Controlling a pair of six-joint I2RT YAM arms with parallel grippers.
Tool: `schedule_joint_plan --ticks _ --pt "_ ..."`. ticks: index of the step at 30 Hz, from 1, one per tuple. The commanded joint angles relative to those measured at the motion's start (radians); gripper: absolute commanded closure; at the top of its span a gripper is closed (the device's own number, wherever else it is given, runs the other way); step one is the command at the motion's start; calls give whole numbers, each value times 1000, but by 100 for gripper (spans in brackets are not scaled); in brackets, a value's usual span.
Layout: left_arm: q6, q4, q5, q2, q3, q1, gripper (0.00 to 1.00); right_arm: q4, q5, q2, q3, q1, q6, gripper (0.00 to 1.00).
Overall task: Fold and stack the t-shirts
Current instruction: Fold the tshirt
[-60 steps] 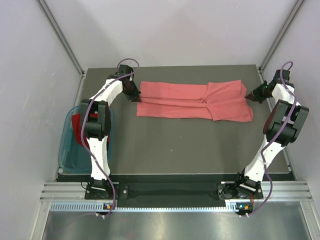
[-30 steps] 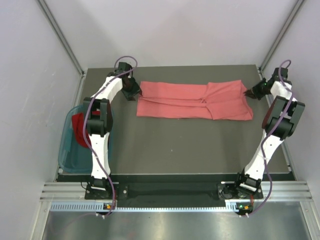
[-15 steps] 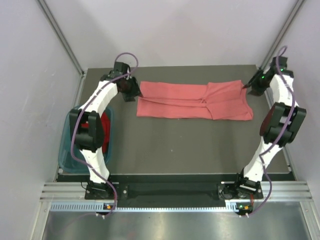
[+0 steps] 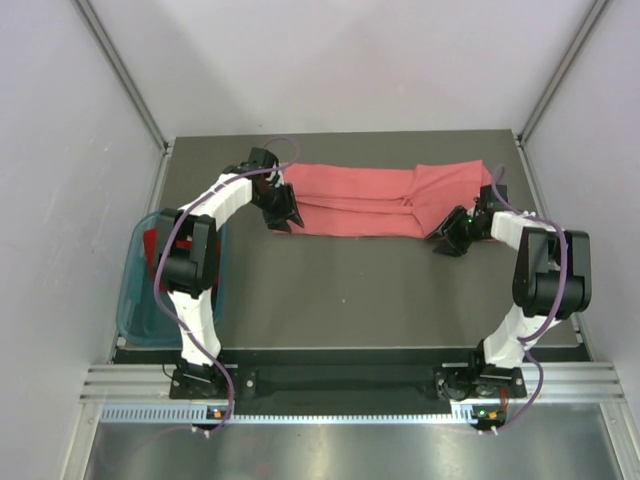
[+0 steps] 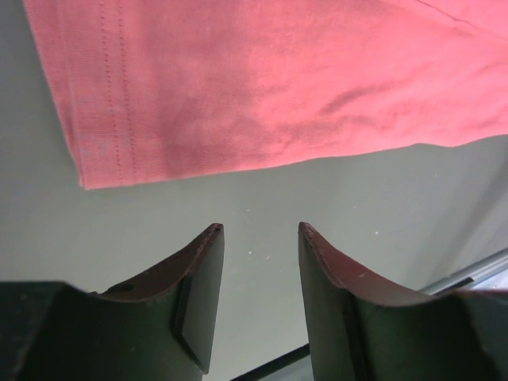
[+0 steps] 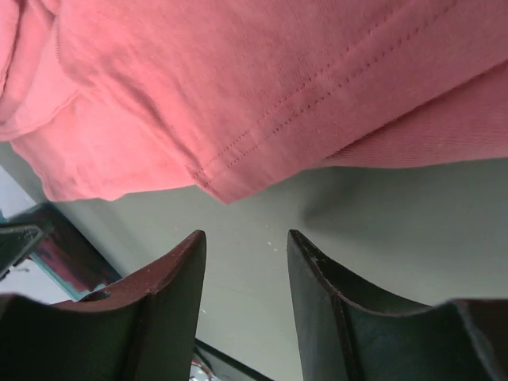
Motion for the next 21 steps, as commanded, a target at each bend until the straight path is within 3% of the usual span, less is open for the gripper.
schedule_joint_plan --ticks 1,9,21 --pt "21 11 44 -10 46 0 53 196 12 -74 0 30 93 55" --pt "30 3 35 -14 40 -1 53 196 80 -44 0 31 119 61" --pt "30 4 41 -14 46 -1 53 132 123 -67 1 31 119 62"
